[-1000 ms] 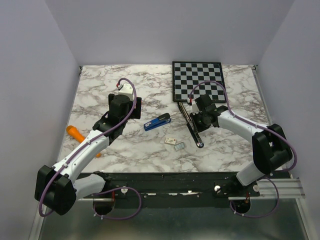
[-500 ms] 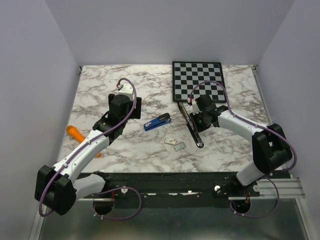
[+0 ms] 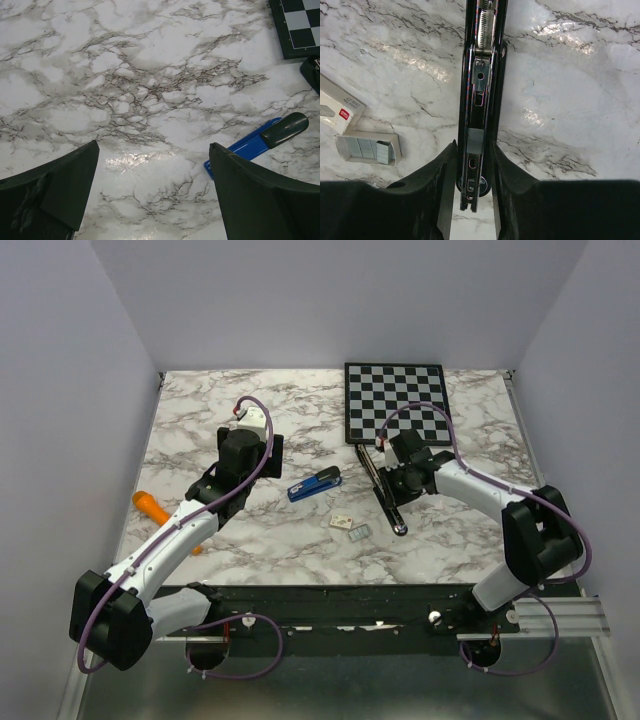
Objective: Load the staples into the stapler
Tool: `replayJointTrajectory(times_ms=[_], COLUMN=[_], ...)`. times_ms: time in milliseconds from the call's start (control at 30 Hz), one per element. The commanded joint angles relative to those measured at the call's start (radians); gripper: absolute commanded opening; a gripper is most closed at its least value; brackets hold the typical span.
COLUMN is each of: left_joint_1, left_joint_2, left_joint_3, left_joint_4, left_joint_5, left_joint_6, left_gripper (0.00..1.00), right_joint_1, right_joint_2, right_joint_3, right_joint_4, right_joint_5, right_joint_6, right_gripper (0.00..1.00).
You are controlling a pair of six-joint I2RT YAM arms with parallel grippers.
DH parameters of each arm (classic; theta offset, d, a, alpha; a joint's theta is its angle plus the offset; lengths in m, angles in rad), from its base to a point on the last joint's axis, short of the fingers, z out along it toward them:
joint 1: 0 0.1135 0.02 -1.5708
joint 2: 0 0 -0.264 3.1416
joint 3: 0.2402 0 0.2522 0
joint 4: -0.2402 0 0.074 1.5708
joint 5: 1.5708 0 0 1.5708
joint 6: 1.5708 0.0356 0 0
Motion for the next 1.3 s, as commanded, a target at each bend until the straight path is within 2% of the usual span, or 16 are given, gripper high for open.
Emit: replayJointTrajectory(times_ms=[0,233,433,1267], left_joint_1=[-0.005,-0.005,-0.005,-0.005], left_joint_2=[0.0,-0.005,-0.009,-0.012], left_joint_3=[-0.006,-0.006,-0.006,0.0], left_joint_4=[0.014,0.013,0.011,-0.001], left_joint_5=[0.017,0.018,0.017,0.046], left_joint_6=[0.007,0.007,0.009,0.02], left_gripper=[0.99,0.99,0.99,0.99], right_joint_1=[-0.014,-0.028,-0.031,-0.029], right_joint_2=[-0.037,-0.009,0.052,0.104], right_joint_3=[0.037,0.097,0.131,0.132], right_joint_4=[-0.021,-0.041,-0.065,-0.073], right_joint_5=[0.02,0.139,0.171,0.113], right_joint_6=[0.045,0.11,0.117,0.133], right_gripper=[0.43,0.5,0.51,0.52])
